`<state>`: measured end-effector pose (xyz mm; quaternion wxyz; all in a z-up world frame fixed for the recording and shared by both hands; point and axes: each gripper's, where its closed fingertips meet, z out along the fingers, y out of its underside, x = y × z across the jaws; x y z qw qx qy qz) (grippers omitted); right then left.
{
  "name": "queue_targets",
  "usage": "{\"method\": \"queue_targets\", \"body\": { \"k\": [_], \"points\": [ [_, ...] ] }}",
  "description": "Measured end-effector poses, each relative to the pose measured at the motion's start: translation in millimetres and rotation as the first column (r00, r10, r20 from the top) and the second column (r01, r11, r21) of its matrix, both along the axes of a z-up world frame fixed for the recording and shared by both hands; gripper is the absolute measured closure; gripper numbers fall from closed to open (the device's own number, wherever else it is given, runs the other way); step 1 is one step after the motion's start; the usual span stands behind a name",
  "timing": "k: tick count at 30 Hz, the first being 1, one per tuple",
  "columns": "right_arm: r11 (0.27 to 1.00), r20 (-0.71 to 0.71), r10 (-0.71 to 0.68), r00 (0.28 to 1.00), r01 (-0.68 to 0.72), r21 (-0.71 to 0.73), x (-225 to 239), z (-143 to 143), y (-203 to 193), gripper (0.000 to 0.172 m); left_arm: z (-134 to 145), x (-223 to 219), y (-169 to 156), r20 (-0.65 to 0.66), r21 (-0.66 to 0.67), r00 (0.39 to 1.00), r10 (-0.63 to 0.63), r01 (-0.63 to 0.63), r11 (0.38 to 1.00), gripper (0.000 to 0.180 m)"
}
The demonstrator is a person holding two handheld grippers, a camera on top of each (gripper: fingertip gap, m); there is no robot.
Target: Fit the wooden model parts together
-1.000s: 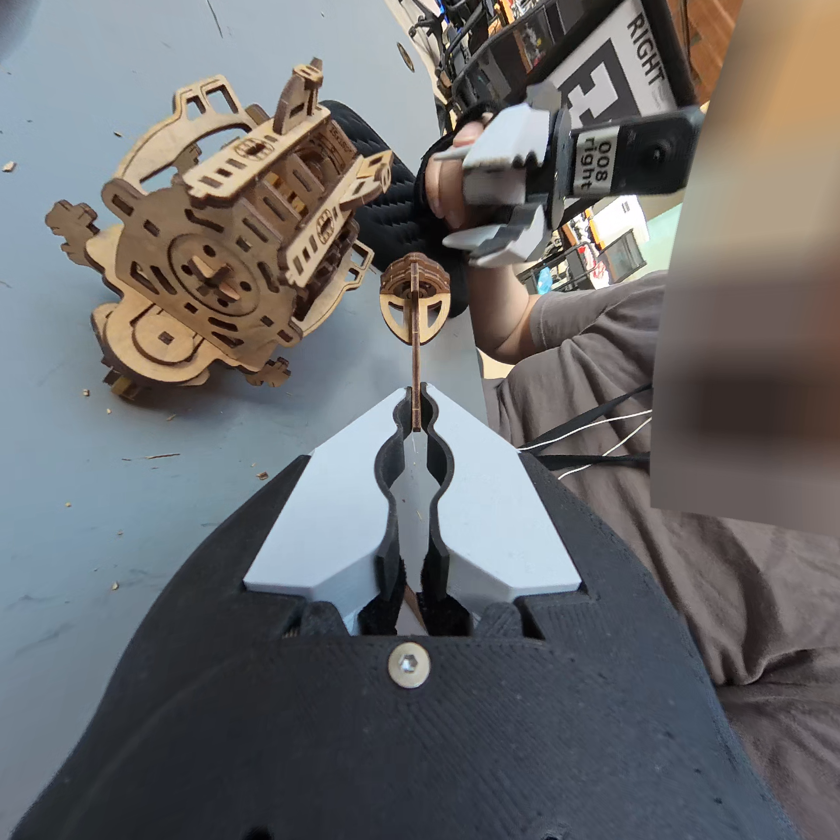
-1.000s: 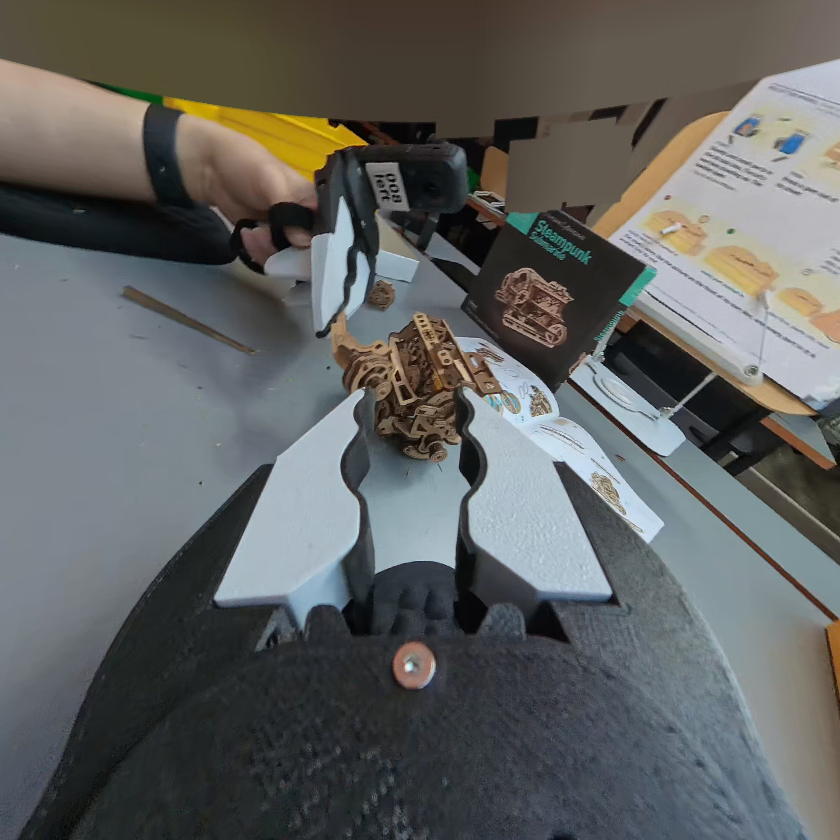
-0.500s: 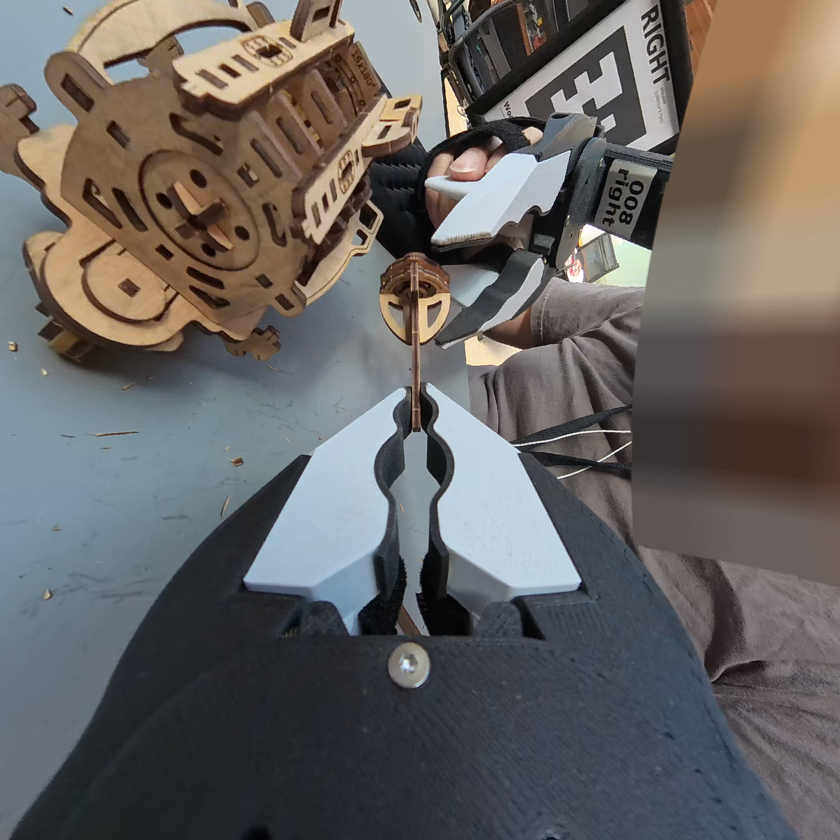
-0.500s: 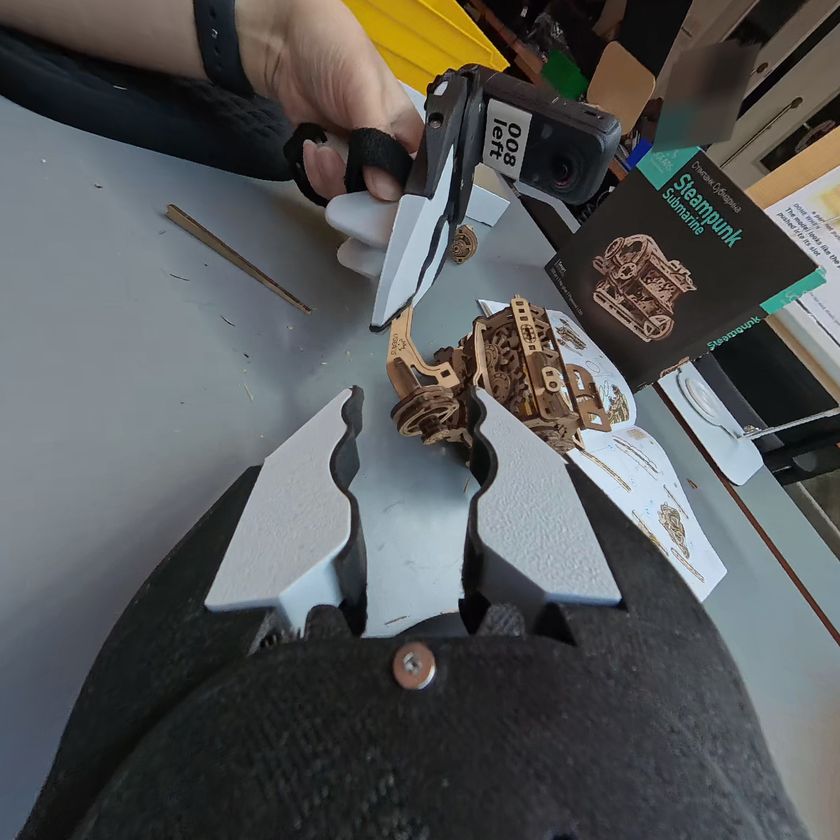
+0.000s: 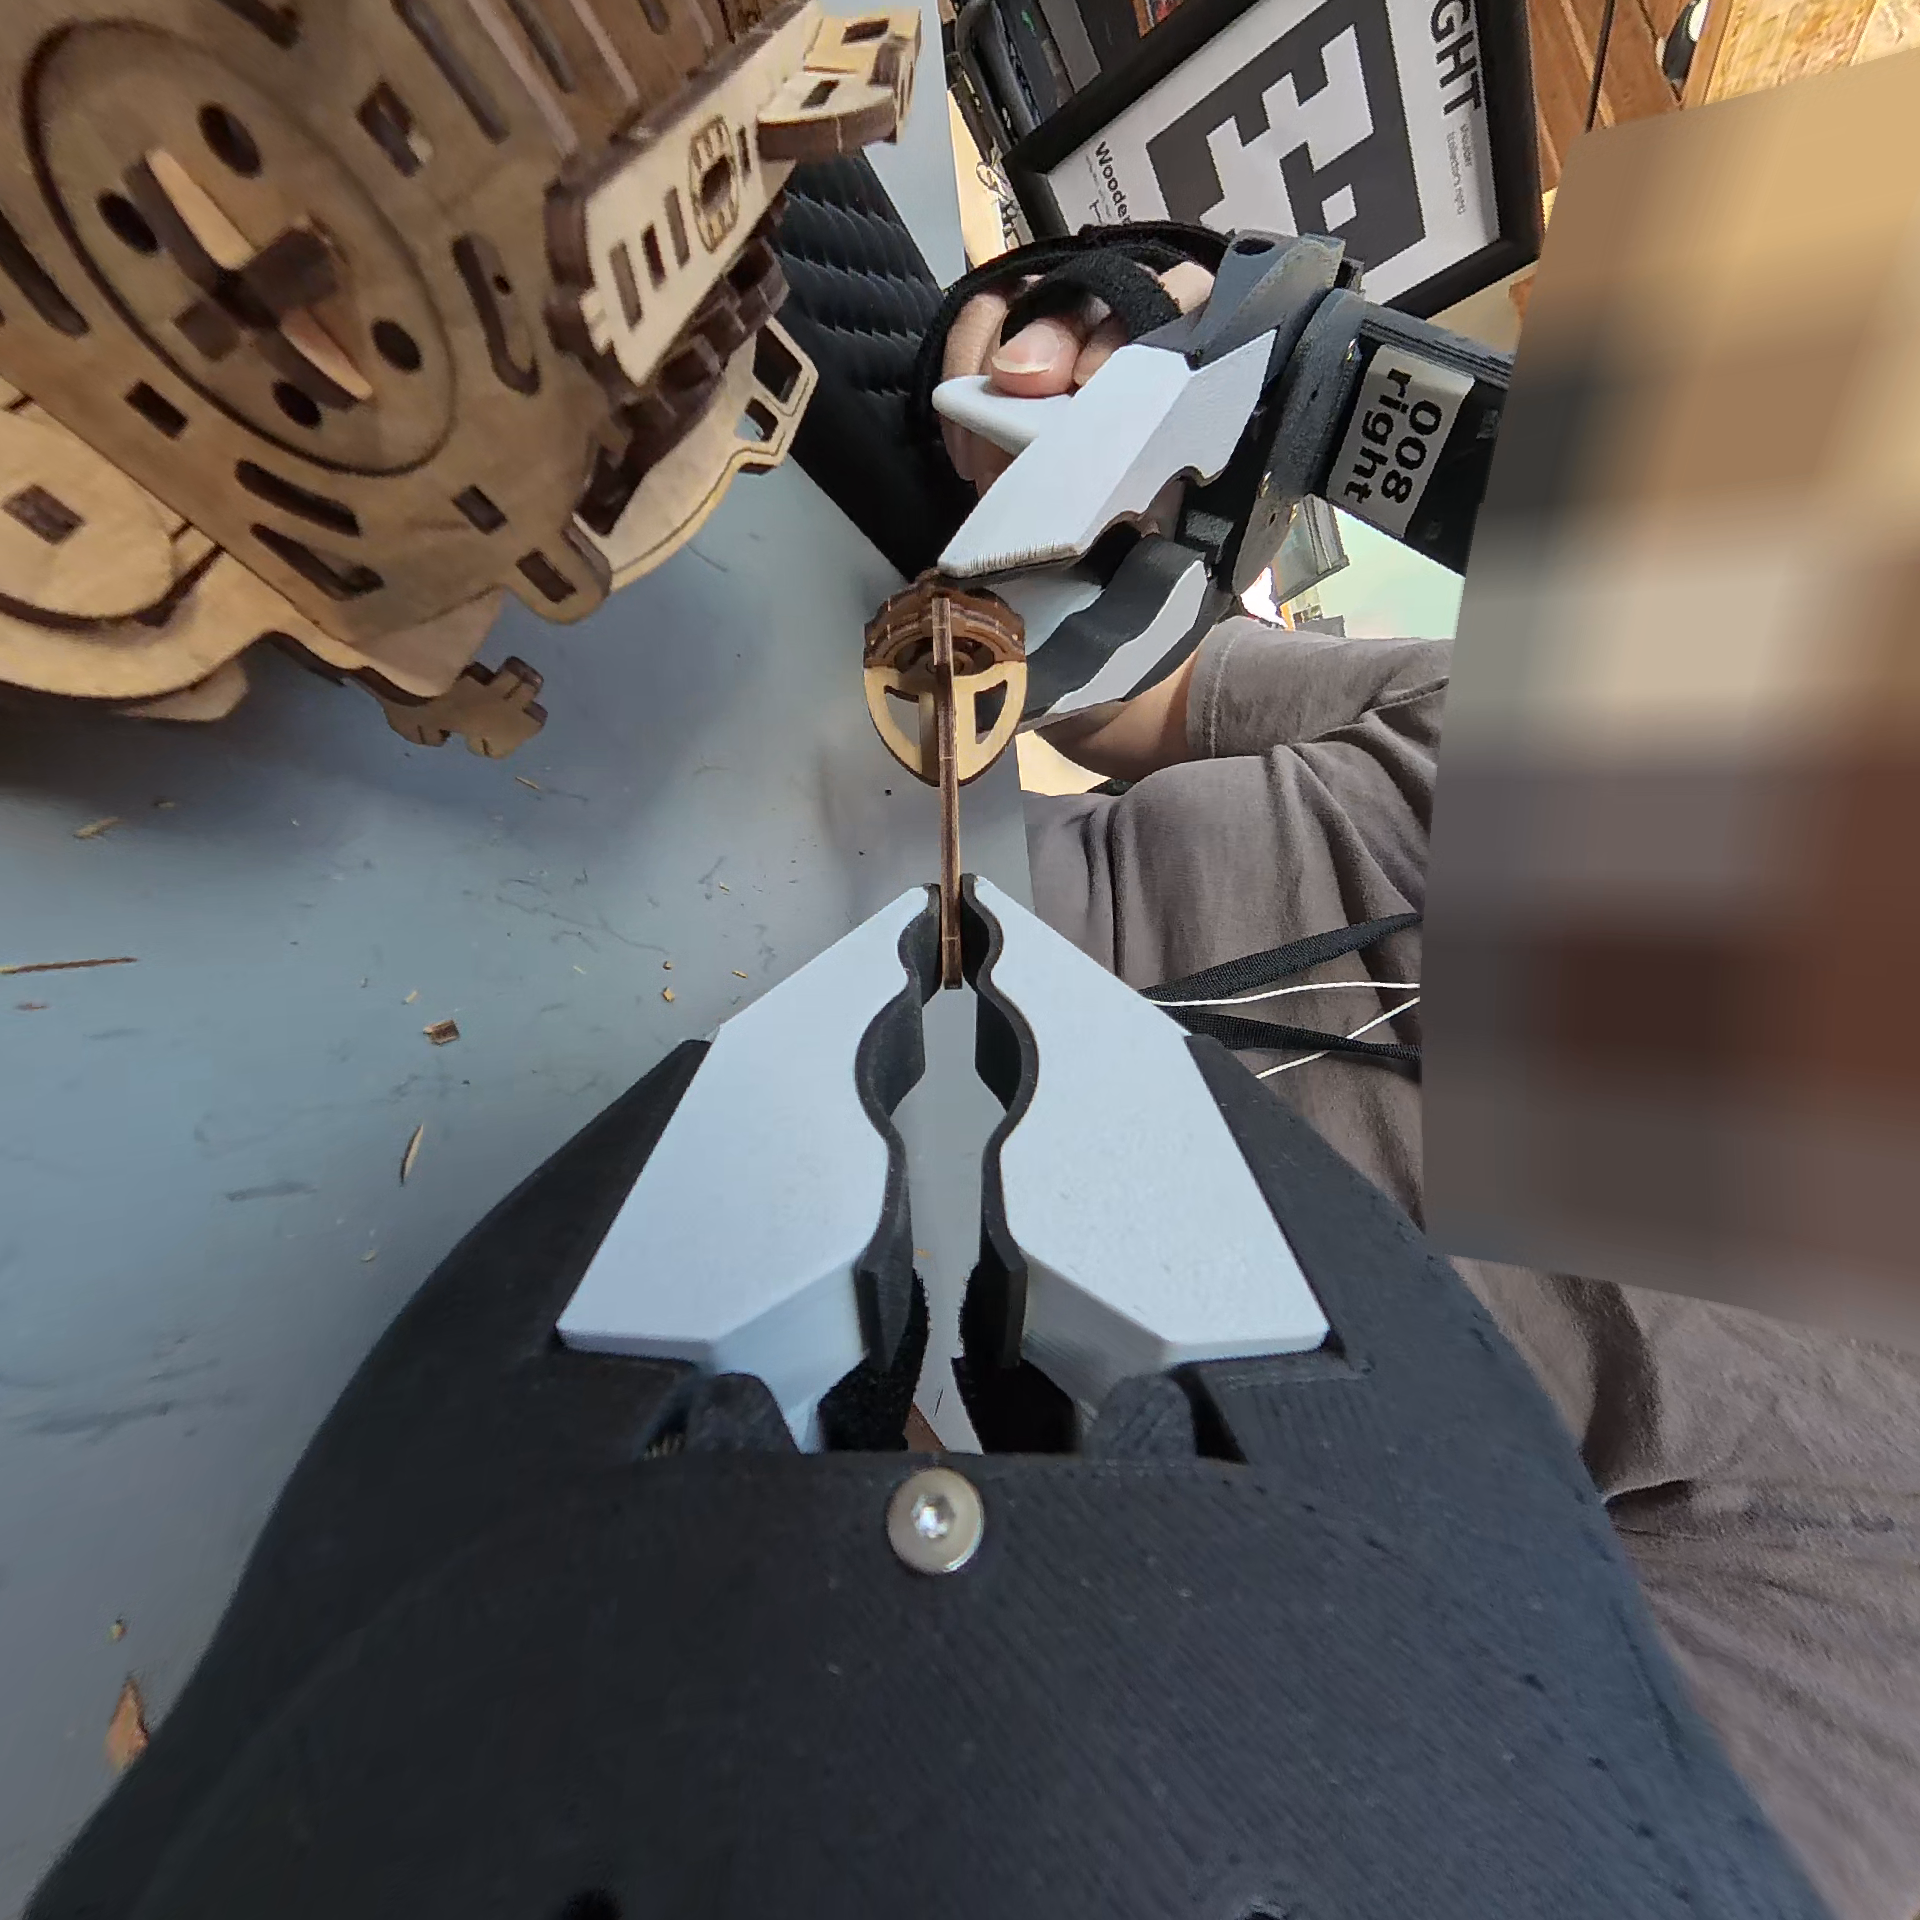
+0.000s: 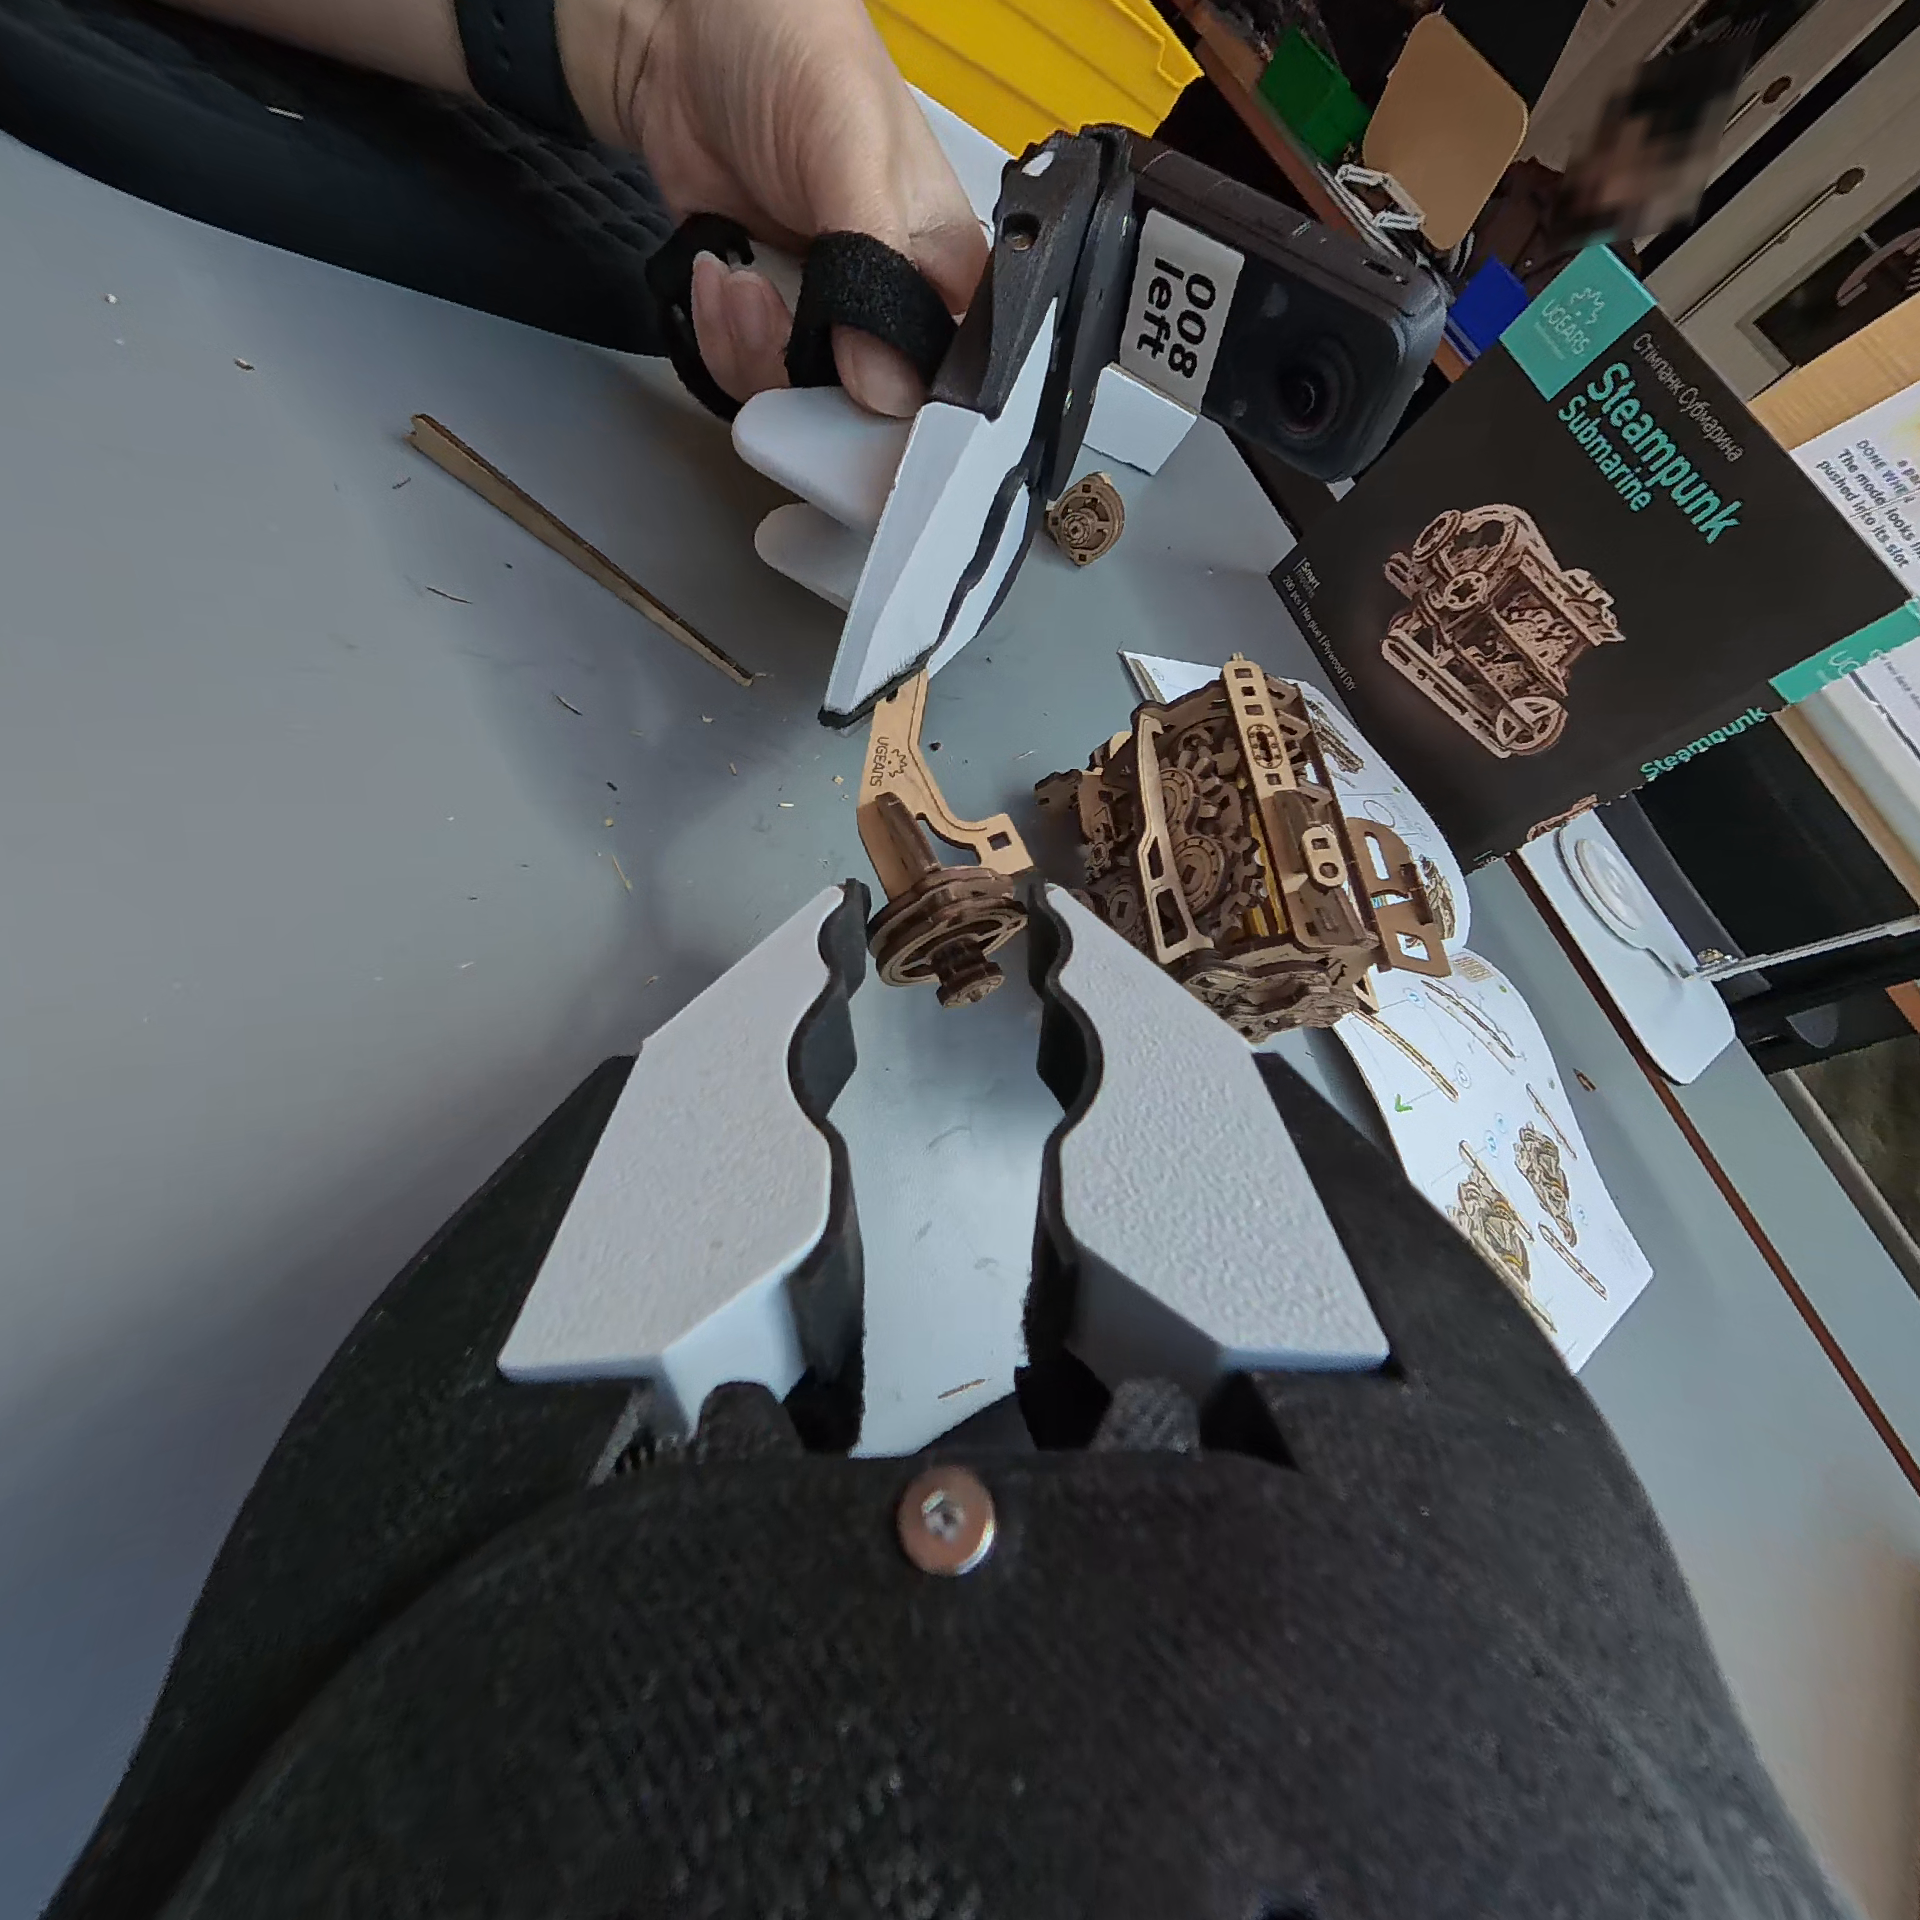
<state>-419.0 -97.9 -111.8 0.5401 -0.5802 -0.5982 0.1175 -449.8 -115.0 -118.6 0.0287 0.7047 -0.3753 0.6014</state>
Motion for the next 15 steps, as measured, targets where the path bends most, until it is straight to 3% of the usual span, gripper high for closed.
{"method": "queue_targets", "body": {
  "k": [5,8,15],
  "points": [
    [1.000,-0.004,-0.014,1.000,0.014,-0.025,2,-1,-2,0.142,-2,2,3,0.003,0.028,1.000,0.017,-0.017,0.999,0.177],
    [0.998,0.004,-0.049,0.999,0.049,-0.029,5,-2,1,0.142,-6,-1,18,-0.020,0.108,0.996,0.087,-0.084,0.991,0.163],
    [0.991,0.022,-0.131,0.991,0.131,-0.022,11,-6,13,0.142,5,-13,47,0.041,0.142,0.968,0.248,-0.251,0.958,0.158]
  ]
}}
